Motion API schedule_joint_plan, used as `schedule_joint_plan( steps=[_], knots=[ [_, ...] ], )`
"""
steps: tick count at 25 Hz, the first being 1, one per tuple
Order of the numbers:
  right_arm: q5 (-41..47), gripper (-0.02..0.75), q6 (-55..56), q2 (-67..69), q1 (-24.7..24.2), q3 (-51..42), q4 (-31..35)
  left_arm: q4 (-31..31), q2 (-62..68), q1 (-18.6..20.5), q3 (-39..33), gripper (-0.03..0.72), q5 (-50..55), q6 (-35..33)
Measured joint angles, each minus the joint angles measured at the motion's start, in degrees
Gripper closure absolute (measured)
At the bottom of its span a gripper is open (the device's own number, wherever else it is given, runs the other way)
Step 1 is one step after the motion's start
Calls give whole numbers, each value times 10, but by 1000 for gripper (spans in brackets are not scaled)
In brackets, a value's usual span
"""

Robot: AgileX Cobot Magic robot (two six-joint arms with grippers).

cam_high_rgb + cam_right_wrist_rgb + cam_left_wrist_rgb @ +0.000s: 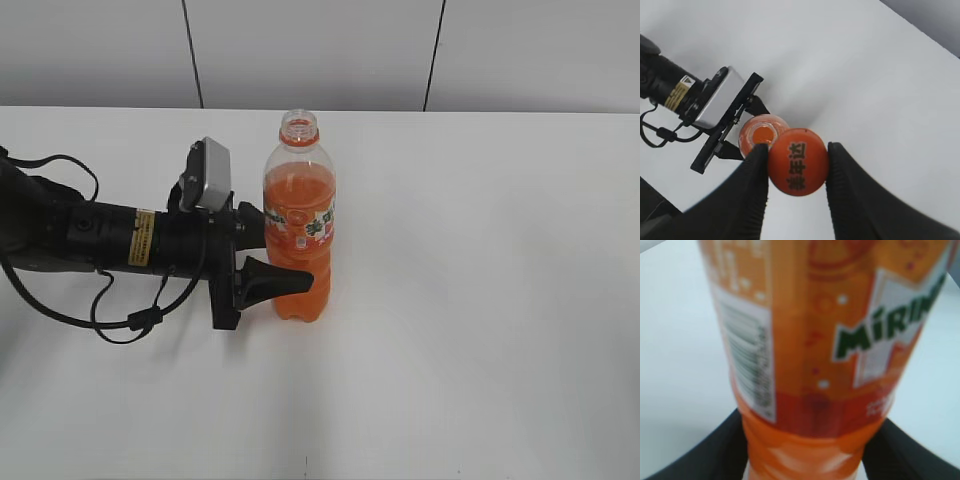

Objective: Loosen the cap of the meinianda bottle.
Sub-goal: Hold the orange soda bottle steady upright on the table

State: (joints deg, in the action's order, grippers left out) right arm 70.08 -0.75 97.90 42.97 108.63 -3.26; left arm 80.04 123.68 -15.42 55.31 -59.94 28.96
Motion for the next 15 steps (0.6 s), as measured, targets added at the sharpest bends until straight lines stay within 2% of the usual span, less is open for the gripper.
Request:
schedule_joint_plan(
  steps=[5,15],
  knots=[
    [0,468,39,-3,-45,0,-3,0,0,0,0,284,0,0],
    [0,468,38,-6,-227,-17,12,-15,0,0,-1,285,1,0]
  ],
)
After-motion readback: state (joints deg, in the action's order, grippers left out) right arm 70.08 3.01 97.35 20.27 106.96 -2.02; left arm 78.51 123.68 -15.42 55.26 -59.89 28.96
